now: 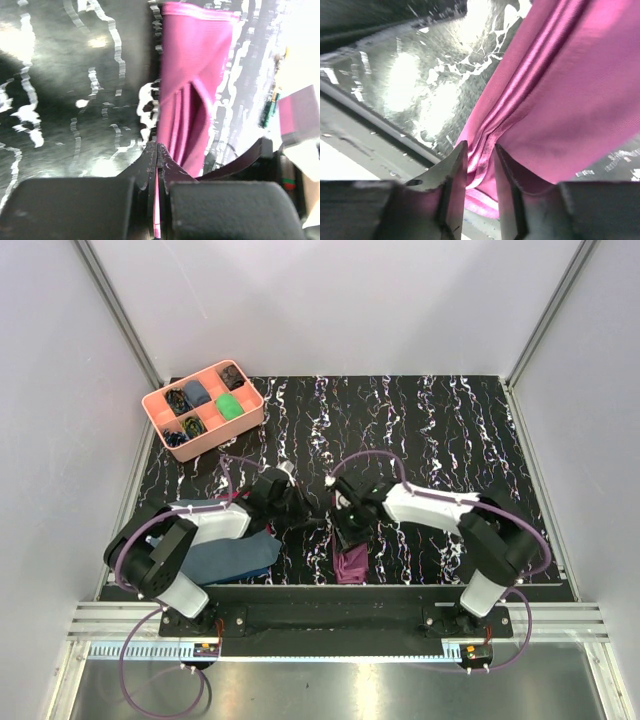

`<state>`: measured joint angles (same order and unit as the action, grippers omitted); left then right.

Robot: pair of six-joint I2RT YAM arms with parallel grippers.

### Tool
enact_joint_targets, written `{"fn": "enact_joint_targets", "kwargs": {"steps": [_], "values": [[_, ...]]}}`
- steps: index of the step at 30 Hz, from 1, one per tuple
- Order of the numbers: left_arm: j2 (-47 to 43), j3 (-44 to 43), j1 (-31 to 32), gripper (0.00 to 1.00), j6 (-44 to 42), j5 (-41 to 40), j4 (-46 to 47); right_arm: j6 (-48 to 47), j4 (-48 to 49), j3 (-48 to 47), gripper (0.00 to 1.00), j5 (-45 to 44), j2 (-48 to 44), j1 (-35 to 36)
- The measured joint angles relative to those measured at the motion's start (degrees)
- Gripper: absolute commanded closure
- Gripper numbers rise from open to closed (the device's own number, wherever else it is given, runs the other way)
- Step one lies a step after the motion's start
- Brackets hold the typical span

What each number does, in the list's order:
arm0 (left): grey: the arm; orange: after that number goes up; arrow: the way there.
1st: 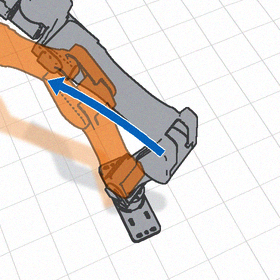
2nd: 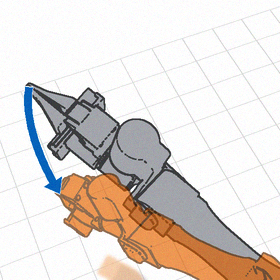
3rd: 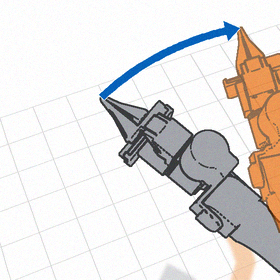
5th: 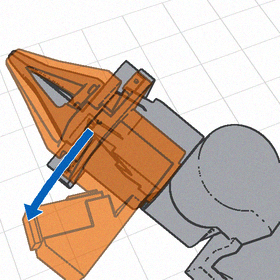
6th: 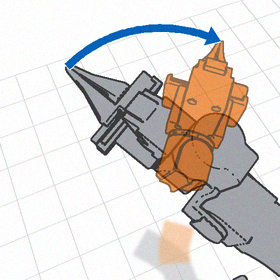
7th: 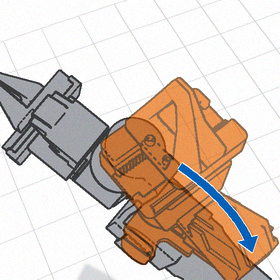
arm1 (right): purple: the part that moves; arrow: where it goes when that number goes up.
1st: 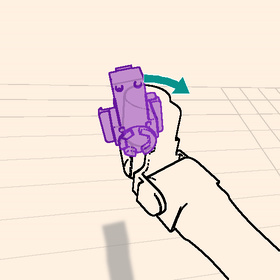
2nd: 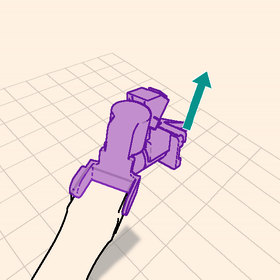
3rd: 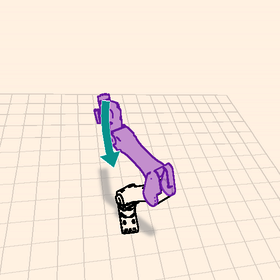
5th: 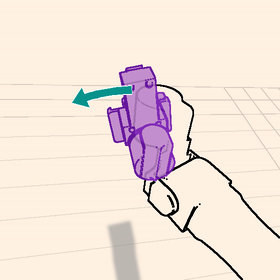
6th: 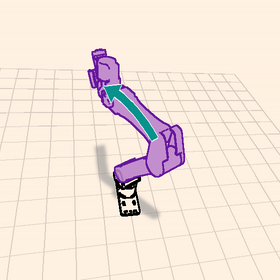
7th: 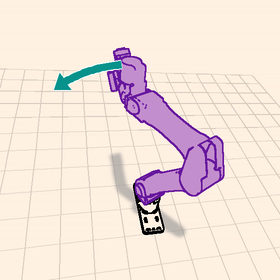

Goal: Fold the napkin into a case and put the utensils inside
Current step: Stuff the smaller-rectangle-folded napkin at the center of the board.

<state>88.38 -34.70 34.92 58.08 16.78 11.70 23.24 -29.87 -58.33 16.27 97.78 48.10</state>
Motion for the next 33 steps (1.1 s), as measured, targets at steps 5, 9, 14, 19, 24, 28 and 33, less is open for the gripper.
{"fn": "enact_joint_targets", "kwargs": {"steps": [5,9,14,19,24,28,33], "values": [[0.0,-2.9,-0.3,1.0,-0.2,3.3,0.8,1.4,0.2,1.2,0.48,2.4,-6.7,-3.1],[0.7,-5.4,-0.3,1.0,-0.1,5.8,3.6,2.4,0.3,2.9,0.46,4.6,-12.6,-6.7],[4.0,-9.8,0.8,1.0,-0.2,8.2,4.7,3.7,0.6,5.6,0.61,5.9,-16.7,-11.5],[9.7,-14.7,3.5,1.0,-0.2,11.0,5.4,6.5,2.9,9.1,0.78,6.6,-17.8,-13.2],[13.6,-15.1,4.0,1.0,-1.2,12.3,4.3,11.0,10.4,13.1,0.85,11.5,-16.3,-13.2],[14.8,-15.1,3.3,1.0,-3.4,12.1,1.9,14.8,18.7,16.4,0.85,16.2,-12.2,-13.1],[15.2,-15.3,1.8,1.0,-6.6,11.6,-0.6,18.0,26.6,17.7,0.86,19.1,-8.6,-11.8]]}}
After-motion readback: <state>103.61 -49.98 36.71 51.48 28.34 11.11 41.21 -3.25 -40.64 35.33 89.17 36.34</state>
